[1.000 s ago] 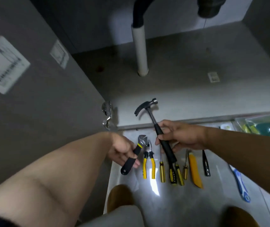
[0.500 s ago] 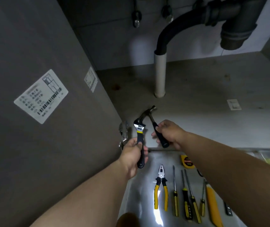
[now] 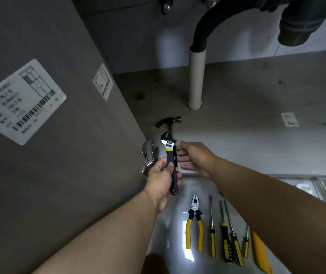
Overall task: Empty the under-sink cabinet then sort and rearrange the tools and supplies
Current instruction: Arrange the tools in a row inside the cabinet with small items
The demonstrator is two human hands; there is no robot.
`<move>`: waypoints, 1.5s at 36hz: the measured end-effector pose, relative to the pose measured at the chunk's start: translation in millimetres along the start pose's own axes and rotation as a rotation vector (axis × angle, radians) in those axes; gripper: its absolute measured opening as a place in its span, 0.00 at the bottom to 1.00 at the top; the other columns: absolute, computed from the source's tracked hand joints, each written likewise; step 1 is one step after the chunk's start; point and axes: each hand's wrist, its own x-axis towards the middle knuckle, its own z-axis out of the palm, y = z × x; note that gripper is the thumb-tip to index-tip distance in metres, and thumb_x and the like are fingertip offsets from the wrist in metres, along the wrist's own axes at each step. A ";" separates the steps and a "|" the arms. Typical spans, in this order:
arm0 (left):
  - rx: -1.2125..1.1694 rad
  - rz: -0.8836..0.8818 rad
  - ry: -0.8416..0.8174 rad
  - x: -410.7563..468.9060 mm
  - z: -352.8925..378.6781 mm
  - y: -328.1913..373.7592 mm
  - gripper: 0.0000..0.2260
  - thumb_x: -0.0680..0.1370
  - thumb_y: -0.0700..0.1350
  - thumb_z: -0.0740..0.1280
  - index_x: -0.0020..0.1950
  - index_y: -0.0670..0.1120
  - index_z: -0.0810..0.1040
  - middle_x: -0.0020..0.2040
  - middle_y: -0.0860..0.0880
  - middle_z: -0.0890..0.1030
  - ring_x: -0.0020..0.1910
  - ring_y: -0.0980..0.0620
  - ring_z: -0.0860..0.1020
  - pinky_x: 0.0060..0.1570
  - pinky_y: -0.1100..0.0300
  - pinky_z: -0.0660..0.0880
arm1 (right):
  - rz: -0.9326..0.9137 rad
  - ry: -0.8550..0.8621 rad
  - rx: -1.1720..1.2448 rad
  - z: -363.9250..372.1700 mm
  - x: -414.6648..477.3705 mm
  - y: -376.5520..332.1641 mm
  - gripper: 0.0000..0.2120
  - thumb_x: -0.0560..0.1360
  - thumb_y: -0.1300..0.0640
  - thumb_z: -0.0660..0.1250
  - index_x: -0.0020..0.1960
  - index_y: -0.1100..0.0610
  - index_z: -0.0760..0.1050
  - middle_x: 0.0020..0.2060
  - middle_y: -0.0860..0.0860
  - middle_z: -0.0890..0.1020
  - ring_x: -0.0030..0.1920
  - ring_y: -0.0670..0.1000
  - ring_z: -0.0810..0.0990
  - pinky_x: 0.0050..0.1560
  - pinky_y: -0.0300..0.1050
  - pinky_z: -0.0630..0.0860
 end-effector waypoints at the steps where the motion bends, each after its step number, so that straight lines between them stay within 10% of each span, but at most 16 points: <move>1: 0.013 0.002 -0.001 -0.2 2.3 1.2 0.11 0.86 0.39 0.58 0.57 0.50 0.79 0.38 0.50 0.79 0.36 0.54 0.77 0.34 0.61 0.74 | 0.013 -0.021 -0.025 -3.9 -3.7 1.9 0.18 0.82 0.45 0.62 0.58 0.58 0.80 0.49 0.53 0.82 0.48 0.52 0.80 0.48 0.46 0.78; 10: 0.244 0.056 -0.052 10.8 20.3 2.3 0.11 0.84 0.36 0.60 0.60 0.34 0.79 0.40 0.47 0.82 0.37 0.56 0.79 0.42 0.66 0.75 | 0.005 -0.039 -0.052 -34.5 -19.3 10.7 0.05 0.78 0.57 0.70 0.53 0.53 0.83 0.41 0.53 0.85 0.38 0.46 0.80 0.35 0.36 0.75; 18: 0.273 0.149 -0.069 23.1 25.8 2.6 0.10 0.84 0.39 0.63 0.56 0.44 0.85 0.53 0.43 0.86 0.48 0.50 0.84 0.53 0.60 0.81 | -0.029 -0.007 0.070 -33.6 -13.9 8.3 0.09 0.78 0.64 0.67 0.46 0.51 0.74 0.40 0.52 0.81 0.39 0.48 0.79 0.40 0.41 0.75; 23: 0.989 0.337 0.165 45.6 16.2 -0.5 0.18 0.79 0.40 0.66 0.67 0.55 0.79 0.62 0.49 0.66 0.60 0.48 0.74 0.68 0.61 0.68 | -0.045 0.017 0.157 -39.8 -14.3 6.2 0.05 0.82 0.64 0.61 0.53 0.55 0.70 0.43 0.56 0.81 0.40 0.54 0.85 0.49 0.53 0.82; 27: 1.244 0.333 0.135 53.5 14.4 -11.9 0.28 0.76 0.36 0.65 0.73 0.58 0.72 0.69 0.46 0.62 0.67 0.43 0.64 0.70 0.53 0.67 | -0.015 0.054 0.185 -45.6 -16.6 10.1 0.02 0.84 0.61 0.59 0.56 0.56 0.68 0.48 0.58 0.81 0.40 0.56 0.87 0.36 0.51 0.83; 34: 1.311 0.402 0.230 61.9 20.6 -6.9 0.20 0.72 0.34 0.68 0.63 0.48 0.74 0.73 0.47 0.62 0.65 0.40 0.67 0.65 0.52 0.72 | -0.008 0.035 0.251 -56.5 -11.7 20.0 0.13 0.83 0.66 0.60 0.66 0.59 0.73 0.55 0.58 0.82 0.44 0.53 0.85 0.40 0.46 0.79; 42: 1.360 0.414 0.283 86.0 20.4 7.9 0.28 0.76 0.30 0.56 0.76 0.44 0.65 0.78 0.43 0.58 0.65 0.41 0.73 0.69 0.55 0.69 | -0.046 -0.052 0.332 -52.5 -4.6 20.3 0.21 0.81 0.71 0.58 0.71 0.58 0.72 0.58 0.55 0.81 0.50 0.52 0.83 0.48 0.43 0.77; 47: 1.424 0.447 0.339 84.3 17.3 -7.7 0.30 0.80 0.28 0.49 0.82 0.42 0.51 0.83 0.48 0.47 0.76 0.45 0.62 0.76 0.56 0.59 | -0.049 -0.077 0.266 -49.0 -7.5 20.2 0.25 0.80 0.71 0.60 0.67 0.45 0.68 0.62 0.47 0.81 0.51 0.54 0.86 0.41 0.46 0.83; 54: 1.528 0.479 0.304 77.5 12.3 -21.6 0.33 0.79 0.24 0.48 0.82 0.38 0.44 0.83 0.50 0.42 0.82 0.48 0.47 0.77 0.55 0.54 | -0.078 0.015 0.090 -44.1 -8.8 26.8 0.25 0.75 0.76 0.65 0.68 0.60 0.69 0.57 0.59 0.79 0.54 0.59 0.83 0.46 0.49 0.84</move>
